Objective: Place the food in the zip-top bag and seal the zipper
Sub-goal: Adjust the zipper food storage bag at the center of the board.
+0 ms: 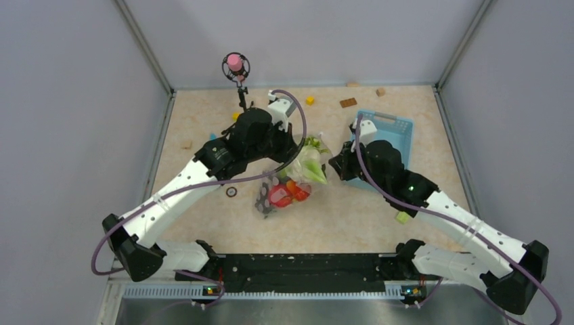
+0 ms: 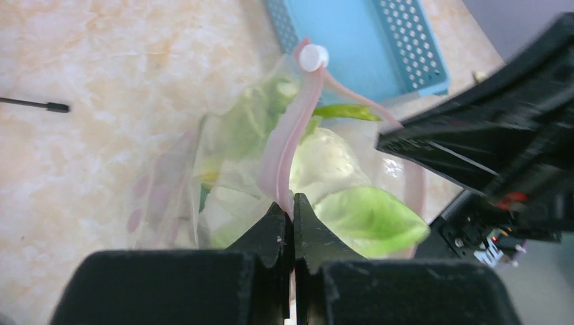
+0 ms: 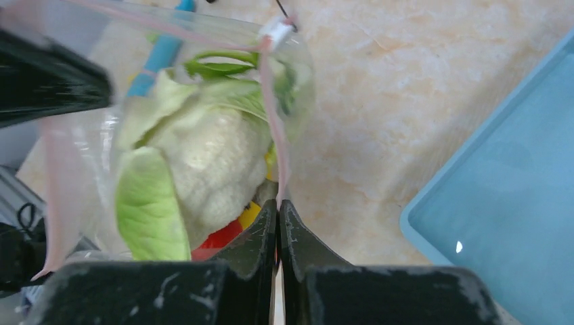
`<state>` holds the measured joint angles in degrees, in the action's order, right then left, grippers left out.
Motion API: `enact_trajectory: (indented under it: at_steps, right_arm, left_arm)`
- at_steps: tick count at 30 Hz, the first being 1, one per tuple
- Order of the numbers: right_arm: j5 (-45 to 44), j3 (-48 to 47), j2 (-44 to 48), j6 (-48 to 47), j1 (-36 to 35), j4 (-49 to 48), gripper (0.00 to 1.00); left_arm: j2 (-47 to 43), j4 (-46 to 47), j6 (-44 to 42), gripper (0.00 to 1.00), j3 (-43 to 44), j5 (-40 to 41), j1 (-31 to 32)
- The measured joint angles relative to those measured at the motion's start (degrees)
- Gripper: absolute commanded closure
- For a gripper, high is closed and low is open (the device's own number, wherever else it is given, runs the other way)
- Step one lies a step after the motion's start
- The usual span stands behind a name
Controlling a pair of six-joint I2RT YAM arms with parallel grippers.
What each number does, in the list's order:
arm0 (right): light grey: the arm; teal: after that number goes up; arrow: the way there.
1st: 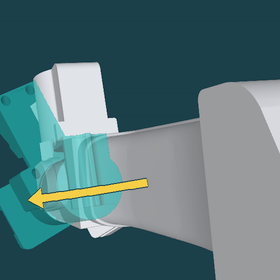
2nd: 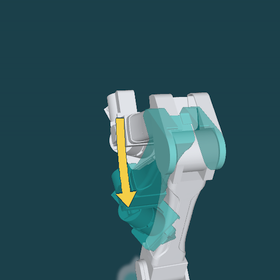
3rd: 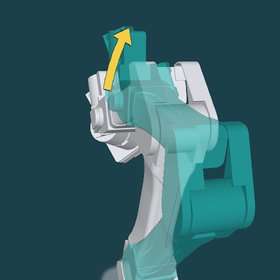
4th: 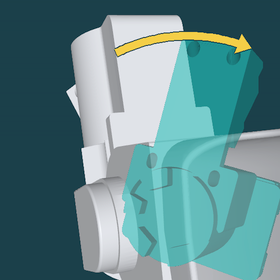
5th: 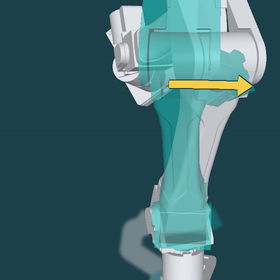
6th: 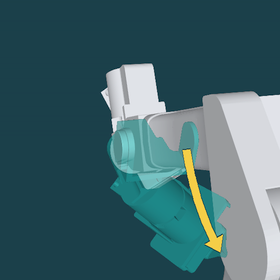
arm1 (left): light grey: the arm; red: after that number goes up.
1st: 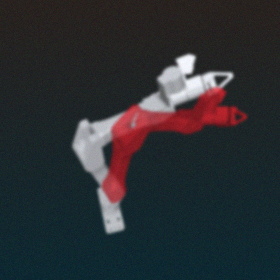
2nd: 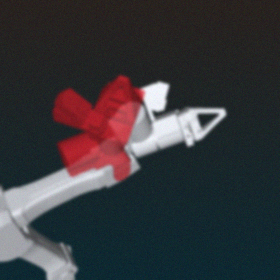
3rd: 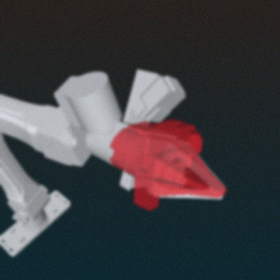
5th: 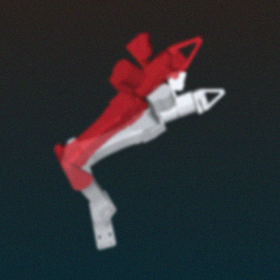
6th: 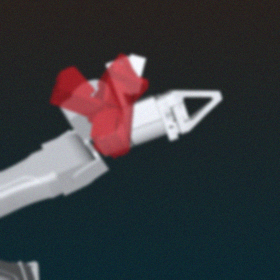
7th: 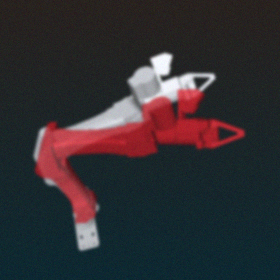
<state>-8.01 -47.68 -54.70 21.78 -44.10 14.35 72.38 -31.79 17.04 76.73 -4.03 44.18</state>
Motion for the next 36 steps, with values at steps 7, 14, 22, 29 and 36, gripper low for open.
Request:
enact_trajectory:
  at_steps: [7, 14, 22, 29, 36]
  right_arm:
    - [4.7, -13.2, -4.0, -1.5, 0.0, 7.2, 1.0]
    - [4.6, -24.0, -11.4, -5.8, 0.0, 11.1, 1.0]
    - [4.9, -26.3, -15.0, -12.9, 0.2, 6.6, 1.0]
    - [5.7, -20.6, -14.0, -19.5, 0.4, -1.1, 1.0]
    - [4.3, -18.7, -13.0, -24.6, 0.7, -2.9, 1.0]
  left_arm:
    - [3.3, -0.1, 0.2, 1.0, 2.8, 5.1, 0.0]
    - [1.6, 0.1, 0.2, 1.0, 3.6, 4.4, 0.0]
    - [-3.1, 0.4, 1.9, 0.94, 0.7, -1.5, 0.0]
    - [-4.5, 1.8, 2.1, 0.49, -0.9, -5.7, 0.0]
    - [-10.4, 4.3, -0.9, 0.22, -2.1, -4.5, 0.0]
